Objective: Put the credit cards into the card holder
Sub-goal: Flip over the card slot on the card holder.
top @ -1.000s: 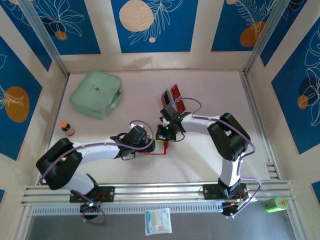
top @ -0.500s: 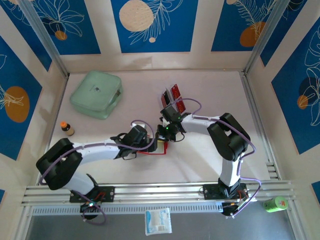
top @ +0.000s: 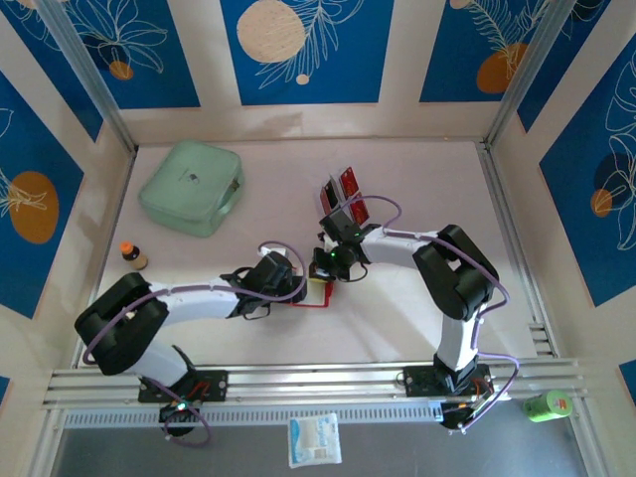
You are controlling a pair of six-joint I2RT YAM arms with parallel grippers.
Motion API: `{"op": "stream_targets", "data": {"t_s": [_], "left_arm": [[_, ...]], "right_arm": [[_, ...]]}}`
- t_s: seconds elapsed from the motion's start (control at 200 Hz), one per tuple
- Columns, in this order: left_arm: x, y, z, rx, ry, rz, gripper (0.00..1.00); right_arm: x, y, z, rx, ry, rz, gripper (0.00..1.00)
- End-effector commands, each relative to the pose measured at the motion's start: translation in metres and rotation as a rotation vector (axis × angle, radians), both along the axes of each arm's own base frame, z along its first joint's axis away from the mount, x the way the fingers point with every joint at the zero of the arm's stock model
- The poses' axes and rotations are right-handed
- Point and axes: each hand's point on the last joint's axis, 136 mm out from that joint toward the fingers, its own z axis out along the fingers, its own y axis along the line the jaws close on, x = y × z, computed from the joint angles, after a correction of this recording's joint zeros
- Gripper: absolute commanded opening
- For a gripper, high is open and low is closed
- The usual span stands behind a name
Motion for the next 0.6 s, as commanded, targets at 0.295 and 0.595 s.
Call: {"op": "stream_targets", "data": {"t_s": [0.295,0.595], "left_arm": [[-0.017,0.002,-0.021,0.010,0.065,-0.031,0.84],[-0.018,0.004,-0.020,0.007,0.059,-0.029,0.78]], "right_arm": [[-0.005,-0.009,0.010,0.024,0.010,-0.040,0.11],[-0.005,-0.008,-0.002,0.021,0.032,-0.046,0.19]]}}
